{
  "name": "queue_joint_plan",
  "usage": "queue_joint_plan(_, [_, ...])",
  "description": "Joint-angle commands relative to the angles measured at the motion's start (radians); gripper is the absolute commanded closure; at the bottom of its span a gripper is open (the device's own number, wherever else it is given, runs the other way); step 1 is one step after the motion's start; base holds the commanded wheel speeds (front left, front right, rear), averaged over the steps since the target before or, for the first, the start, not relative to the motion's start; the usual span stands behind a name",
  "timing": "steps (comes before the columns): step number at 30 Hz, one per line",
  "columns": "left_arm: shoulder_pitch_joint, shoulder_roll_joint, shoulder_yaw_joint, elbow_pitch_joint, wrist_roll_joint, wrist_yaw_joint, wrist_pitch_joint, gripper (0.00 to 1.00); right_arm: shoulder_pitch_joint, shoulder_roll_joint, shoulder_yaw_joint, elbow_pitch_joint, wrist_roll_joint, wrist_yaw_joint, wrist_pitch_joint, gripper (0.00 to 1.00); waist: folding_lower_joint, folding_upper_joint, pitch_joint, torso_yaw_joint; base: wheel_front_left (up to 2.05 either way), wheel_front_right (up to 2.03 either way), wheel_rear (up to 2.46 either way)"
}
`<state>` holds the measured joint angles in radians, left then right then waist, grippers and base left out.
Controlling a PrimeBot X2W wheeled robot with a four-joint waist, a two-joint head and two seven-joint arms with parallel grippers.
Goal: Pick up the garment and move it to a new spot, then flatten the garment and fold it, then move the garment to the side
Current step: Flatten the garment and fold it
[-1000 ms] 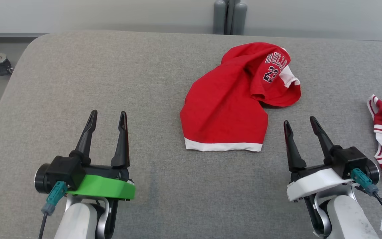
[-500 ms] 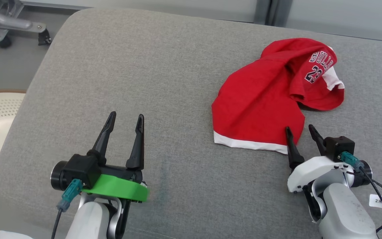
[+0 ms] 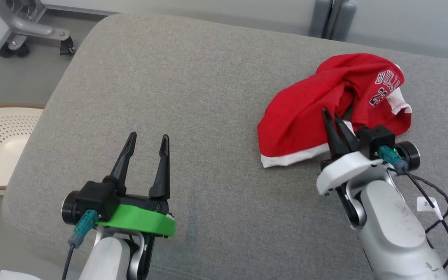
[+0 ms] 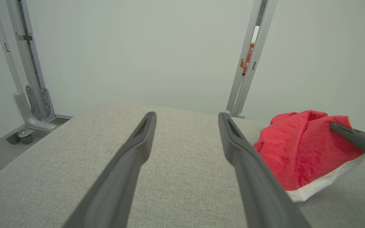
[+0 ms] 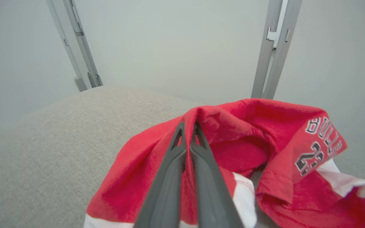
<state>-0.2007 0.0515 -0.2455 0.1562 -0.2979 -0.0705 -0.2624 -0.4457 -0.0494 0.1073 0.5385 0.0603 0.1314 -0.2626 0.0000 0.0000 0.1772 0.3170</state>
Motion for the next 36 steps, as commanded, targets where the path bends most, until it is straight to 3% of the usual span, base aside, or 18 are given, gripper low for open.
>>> queue_joint_plan(1, [0.001,-0.001,0.003,-0.001,-0.001,0.004,-0.003,0.0,-0.03,-0.002,0.036,-0.021,0.006,-0.002,-0.003,1.0,0.0,0.0,-0.017,-0.011,0.0,0.0,0.0])
queue_joint_plan(9, [0.026,-0.001,-0.004,0.014,-0.013,0.007,-0.003,0.0,-0.256,-0.003,0.277,-0.083,0.078,-0.002,-0.003,1.0,0.0,0.0,-0.068,-0.024,0.0,0.0,0.0])
queue_joint_plan(12, [0.036,0.0,-0.007,0.02,-0.019,0.008,-0.003,0.0,-0.345,-0.002,0.3,-0.088,0.117,-0.002,-0.003,1.0,0.0,0.0,-0.09,-0.013,0.0,0.0,0.0])
queue_joint_plan(16, [0.053,0.0,-0.003,0.019,-0.022,0.011,-0.003,0.0,-0.401,-0.004,0.253,-0.05,0.097,-0.002,-0.003,1.0,0.0,0.0,-0.11,0.002,0.0,0.0,0.0])
queue_joint_plan(24, [0.078,0.0,0.012,0.009,-0.016,0.016,-0.003,0.0,-0.213,-0.083,0.162,-0.007,0.094,-0.002,-0.003,1.0,0.0,0.0,-0.108,-0.005,0.0,0.0,0.0])
queue_joint_plan(32, [0.063,0.0,0.022,0.016,0.001,0.004,-0.003,0.0,0.038,-0.225,0.18,0.013,0.162,-0.002,0.013,1.0,0.0,0.0,-0.089,-0.091,0.0,0.0,0.0])
queue_joint_plan(36, [0.048,0.0,0.015,0.022,0.007,-0.001,-0.003,0.0,0.059,-0.245,0.179,0.056,0.173,-0.002,0.038,1.0,0.0,0.0,-0.087,-0.132,0.0,0.0,0.0])
